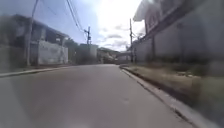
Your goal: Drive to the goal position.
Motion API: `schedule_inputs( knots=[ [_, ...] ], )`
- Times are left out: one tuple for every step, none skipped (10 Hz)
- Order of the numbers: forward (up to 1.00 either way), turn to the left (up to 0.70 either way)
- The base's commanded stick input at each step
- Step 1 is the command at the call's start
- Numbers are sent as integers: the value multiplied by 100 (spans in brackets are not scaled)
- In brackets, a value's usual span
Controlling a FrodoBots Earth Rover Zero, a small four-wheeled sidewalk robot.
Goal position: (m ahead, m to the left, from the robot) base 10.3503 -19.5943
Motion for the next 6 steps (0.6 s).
schedule_inputs(
  knots=[
    [100,0],
    [100,0],
    [100,0],
    [100,0],
    [100,0],
    [100,0]
  ],
)
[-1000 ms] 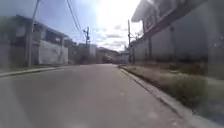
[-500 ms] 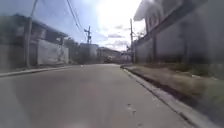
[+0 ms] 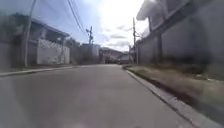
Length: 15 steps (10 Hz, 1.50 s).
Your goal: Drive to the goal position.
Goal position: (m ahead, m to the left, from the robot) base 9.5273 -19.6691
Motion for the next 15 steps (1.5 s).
schedule_inputs(
  knots=[
    [100,0],
    [100,0],
    [100,0],
    [100,0],
    [100,0],
    [100,0],
    [100,0],
    [100,0],
    [100,0],
    [100,0],
    [100,0],
    [100,0],
    [100,-1],
    [100,-7],
    [100,-28]
  ],
)
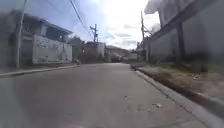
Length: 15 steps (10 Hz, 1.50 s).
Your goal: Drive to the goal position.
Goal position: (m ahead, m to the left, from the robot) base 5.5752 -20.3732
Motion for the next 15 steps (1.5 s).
schedule_inputs(
  knots=[
    [100,-40],
    [100,-40],
    [100,-40],
    [100,-23],
    [100,-5],
    [100,0],
    [100,0],
    [100,0],
    [100,0],
    [100,0],
    [100,0],
    [100,0],
    [100,0],
    [100,0],
    [100,0]
  ],
)
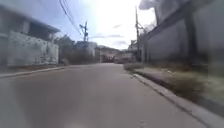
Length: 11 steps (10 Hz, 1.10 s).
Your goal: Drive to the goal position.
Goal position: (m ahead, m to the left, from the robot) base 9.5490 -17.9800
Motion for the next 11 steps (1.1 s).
schedule_inputs(
  knots=[
    [100,0],
    [100,0],
    [100,0],
    [100,0],
    [100,0],
    [100,0],
    [100,0],
    [100,0],
    [100,0],
    [100,0],
    [100,0]
  ],
)
